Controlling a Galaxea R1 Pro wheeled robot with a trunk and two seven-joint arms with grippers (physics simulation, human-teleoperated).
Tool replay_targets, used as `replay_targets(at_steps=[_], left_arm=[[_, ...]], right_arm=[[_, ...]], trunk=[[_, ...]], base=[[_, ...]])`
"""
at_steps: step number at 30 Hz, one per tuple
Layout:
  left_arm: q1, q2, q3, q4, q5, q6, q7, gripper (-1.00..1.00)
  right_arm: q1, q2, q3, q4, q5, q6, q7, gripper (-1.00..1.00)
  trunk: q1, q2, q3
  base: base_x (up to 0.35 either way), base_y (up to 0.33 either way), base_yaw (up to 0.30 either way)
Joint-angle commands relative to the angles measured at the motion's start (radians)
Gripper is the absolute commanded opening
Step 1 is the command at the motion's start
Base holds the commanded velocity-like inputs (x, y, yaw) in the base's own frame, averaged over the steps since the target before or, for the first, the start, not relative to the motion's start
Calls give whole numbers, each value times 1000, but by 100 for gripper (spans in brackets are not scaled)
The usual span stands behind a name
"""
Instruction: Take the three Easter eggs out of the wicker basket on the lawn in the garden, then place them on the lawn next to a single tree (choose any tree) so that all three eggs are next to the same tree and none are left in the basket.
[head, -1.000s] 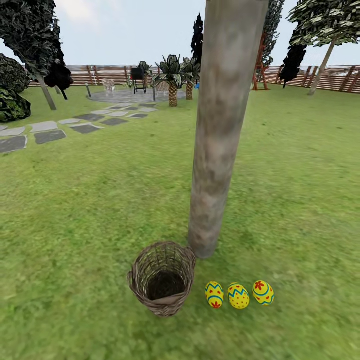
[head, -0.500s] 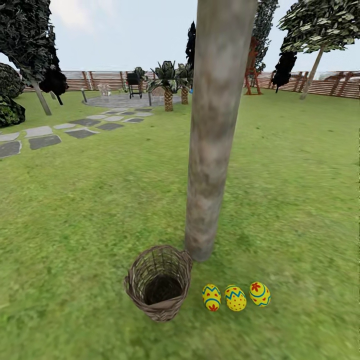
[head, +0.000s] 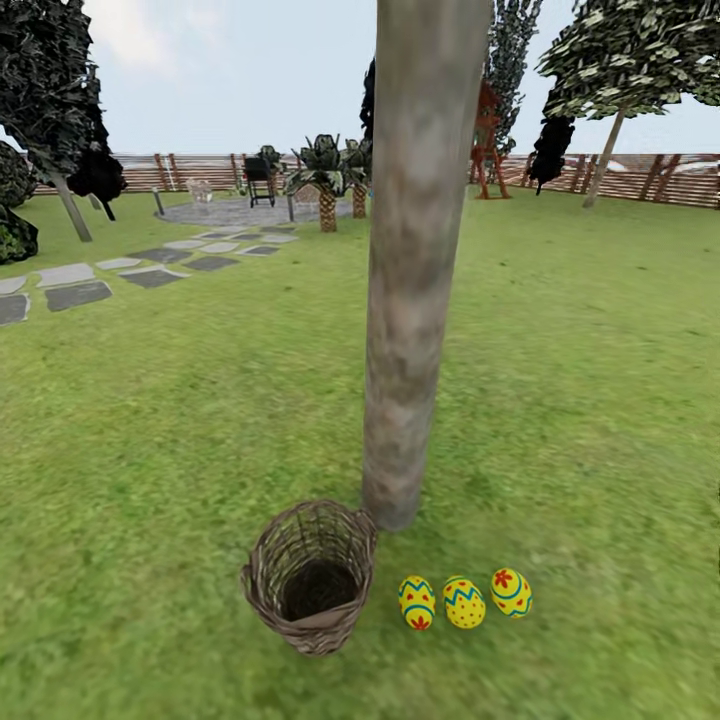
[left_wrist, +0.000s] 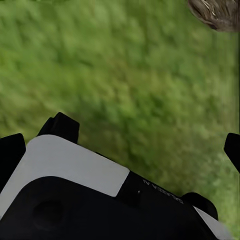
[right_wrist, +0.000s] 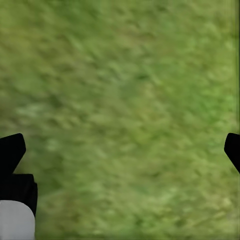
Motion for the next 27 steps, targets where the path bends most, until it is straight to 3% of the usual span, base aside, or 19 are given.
replay_targets(at_steps=[1,27], left_arm=[[0,1,-7,-1,10,4,-2,100],[0,-1,-13,1,7,6,-1,100]], right_arm=[[-1,0,9,3,-9,-5,0,100],[-1,2,9,4,-11,-4,1,100]], trunk=[[-4,7,4],[-104,189,126]], base=[[0,0,-83],[0,0,-78]])
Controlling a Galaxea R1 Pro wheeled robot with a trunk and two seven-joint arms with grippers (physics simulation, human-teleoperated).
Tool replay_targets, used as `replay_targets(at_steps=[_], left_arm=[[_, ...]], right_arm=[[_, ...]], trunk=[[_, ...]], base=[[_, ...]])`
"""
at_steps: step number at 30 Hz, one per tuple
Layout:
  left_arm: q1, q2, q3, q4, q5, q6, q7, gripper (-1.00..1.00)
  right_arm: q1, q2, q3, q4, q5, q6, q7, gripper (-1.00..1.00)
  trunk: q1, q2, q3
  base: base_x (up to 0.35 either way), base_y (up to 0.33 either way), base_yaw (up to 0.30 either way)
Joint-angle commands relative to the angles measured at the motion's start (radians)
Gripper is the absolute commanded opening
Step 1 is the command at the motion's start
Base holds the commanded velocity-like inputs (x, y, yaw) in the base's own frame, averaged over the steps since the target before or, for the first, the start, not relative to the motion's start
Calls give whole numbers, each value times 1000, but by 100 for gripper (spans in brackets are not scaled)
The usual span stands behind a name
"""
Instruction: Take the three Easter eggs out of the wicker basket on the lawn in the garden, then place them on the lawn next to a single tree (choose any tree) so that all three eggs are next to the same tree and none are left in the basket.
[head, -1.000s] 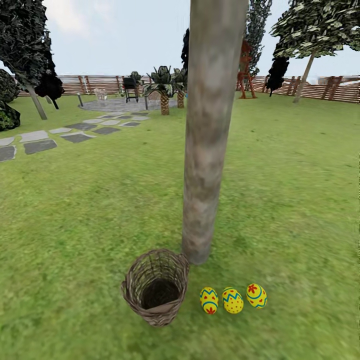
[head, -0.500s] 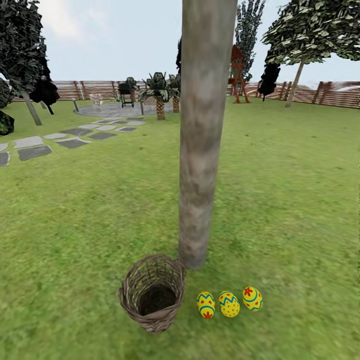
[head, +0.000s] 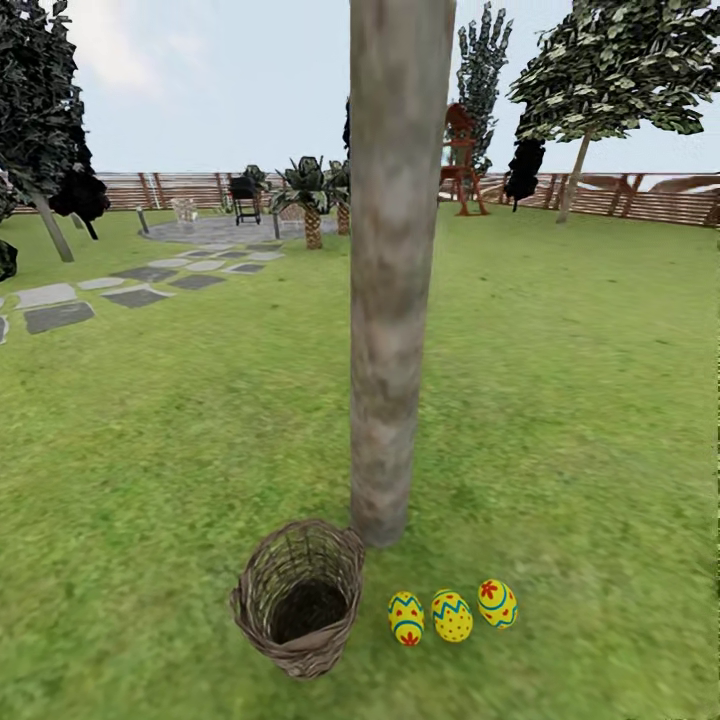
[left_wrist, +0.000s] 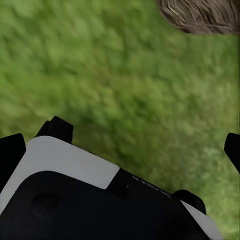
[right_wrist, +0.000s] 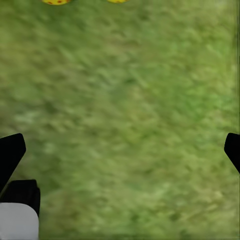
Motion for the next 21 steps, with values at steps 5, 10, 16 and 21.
replay_targets(at_steps=[5,10,16,21], left_arm=[[0,0,-11,2,8,5,-2,100],[0,-2,-107,2,9,3,-2,100],[0,-7,-179,13,10,3,-2,100],[0,-6,-181,47,13,3,-3,100]], right_arm=[[-1,-1,8,4,-8,-2,1,100],[-1,-3,8,5,-7,1,9,100],[-1,-4,8,6,-6,1,11,100],[0,-3,10,7,-6,1,11,100]], trunk=[[-19,35,19],[-38,70,35],[-61,112,54],[-69,126,60]], base=[[0,0,-88],[0,0,-8],[0,0,0],[0,0,0]])
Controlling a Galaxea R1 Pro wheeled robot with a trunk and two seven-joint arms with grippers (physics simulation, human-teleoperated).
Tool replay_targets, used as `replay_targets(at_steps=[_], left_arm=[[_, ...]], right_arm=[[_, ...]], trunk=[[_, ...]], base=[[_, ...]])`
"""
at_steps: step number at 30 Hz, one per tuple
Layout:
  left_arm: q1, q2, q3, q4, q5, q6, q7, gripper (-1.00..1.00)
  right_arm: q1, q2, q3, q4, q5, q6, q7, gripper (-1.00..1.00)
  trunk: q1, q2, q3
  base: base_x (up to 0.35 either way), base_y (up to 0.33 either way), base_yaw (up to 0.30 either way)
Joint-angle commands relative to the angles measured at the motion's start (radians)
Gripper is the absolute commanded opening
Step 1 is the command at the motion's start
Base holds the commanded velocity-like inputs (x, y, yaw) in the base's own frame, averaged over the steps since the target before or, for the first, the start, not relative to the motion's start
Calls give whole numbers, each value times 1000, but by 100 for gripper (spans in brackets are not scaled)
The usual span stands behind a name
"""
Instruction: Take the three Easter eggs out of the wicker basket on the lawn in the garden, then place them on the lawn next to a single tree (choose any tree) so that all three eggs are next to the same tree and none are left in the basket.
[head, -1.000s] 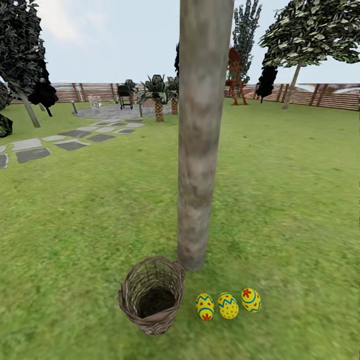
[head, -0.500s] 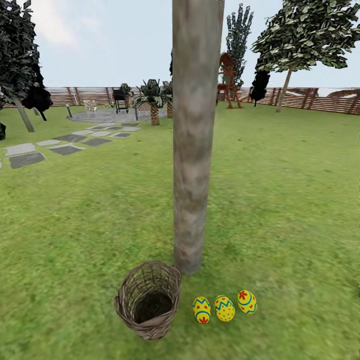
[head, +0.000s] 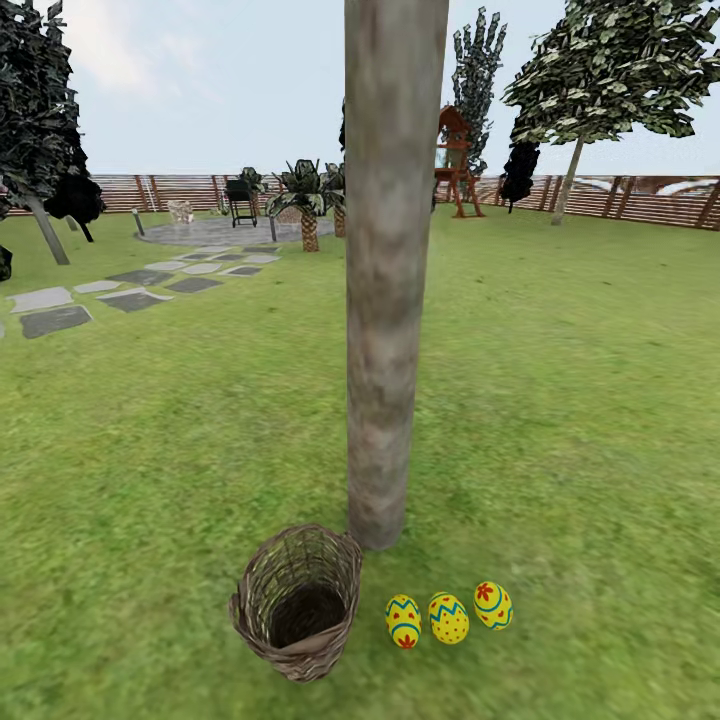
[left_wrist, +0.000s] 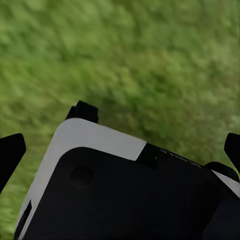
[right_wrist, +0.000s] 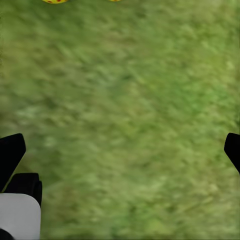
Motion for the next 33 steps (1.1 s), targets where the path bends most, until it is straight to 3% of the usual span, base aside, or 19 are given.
replay_targets(at_steps=[1,20,27,33], left_arm=[[0,0,-7,1,12,5,-3,100],[1,13,-6,27,13,6,-4,100],[2,13,-6,60,13,5,-5,100],[2,13,-7,61,13,5,-5,100]], right_arm=[[-1,1,9,3,-9,-6,1,100],[-1,7,8,5,-14,-2,-8,100],[77,69,7,26,-17,-1,-7,100],[85,82,7,24,-17,-3,-7,100]], trunk=[[0,-1,-1],[0,-1,-10],[0,-1,-10],[0,-1,-10]], base=[[0,0,0],[0,0,0],[0,0,0],[0,0,0]])
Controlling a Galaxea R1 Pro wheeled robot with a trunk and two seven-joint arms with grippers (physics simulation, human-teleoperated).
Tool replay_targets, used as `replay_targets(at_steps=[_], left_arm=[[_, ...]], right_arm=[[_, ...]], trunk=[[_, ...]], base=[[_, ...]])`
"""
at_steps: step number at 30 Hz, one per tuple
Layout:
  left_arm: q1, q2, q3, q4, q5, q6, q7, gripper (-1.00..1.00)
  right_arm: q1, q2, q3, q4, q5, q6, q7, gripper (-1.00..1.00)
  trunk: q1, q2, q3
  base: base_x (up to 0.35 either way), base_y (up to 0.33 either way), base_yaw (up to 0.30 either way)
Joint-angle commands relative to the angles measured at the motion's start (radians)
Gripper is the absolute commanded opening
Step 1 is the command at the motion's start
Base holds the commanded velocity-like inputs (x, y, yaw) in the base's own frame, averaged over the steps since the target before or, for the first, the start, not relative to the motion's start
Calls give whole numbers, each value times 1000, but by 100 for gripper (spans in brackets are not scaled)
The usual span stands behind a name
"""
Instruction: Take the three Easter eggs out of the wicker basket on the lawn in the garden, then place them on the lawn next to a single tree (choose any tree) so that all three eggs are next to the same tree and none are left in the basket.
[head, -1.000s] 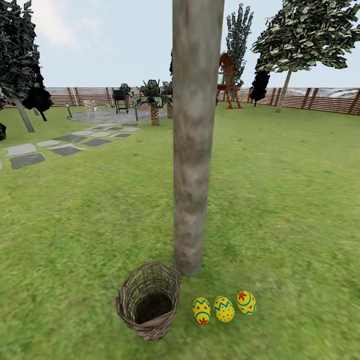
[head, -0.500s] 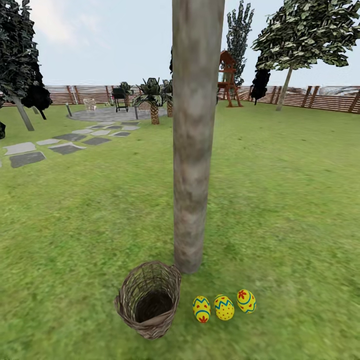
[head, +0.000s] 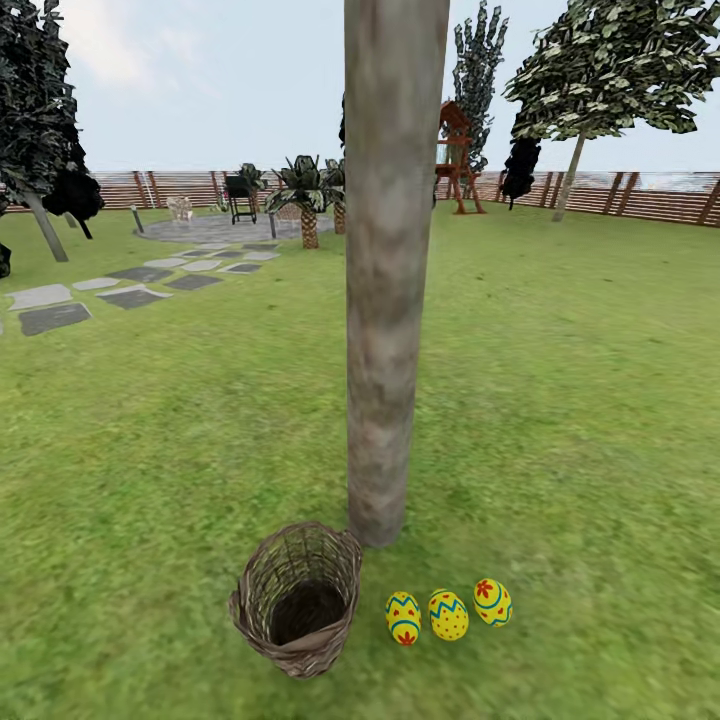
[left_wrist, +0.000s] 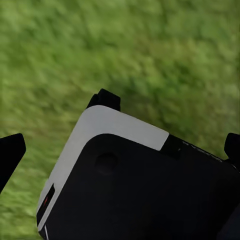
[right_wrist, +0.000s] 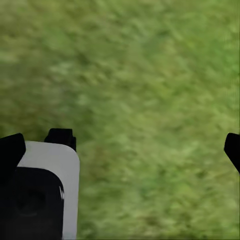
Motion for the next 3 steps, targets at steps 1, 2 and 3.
replay_targets(at_steps=[1,2,3], left_arm=[[-1,0,-7,3,11,3,-6,100],[-1,0,-7,3,11,3,-6,100],[-1,0,-7,3,11,3,-6,100]], right_arm=[[-1,1,9,4,-9,-7,1,100],[-1,1,9,4,-9,-7,1,100],[-1,1,9,3,-9,-7,1,100]], trunk=[[0,-1,-1],[0,-1,-1],[0,-1,-1]], base=[[0,0,0],[0,0,0],[0,0,0]])
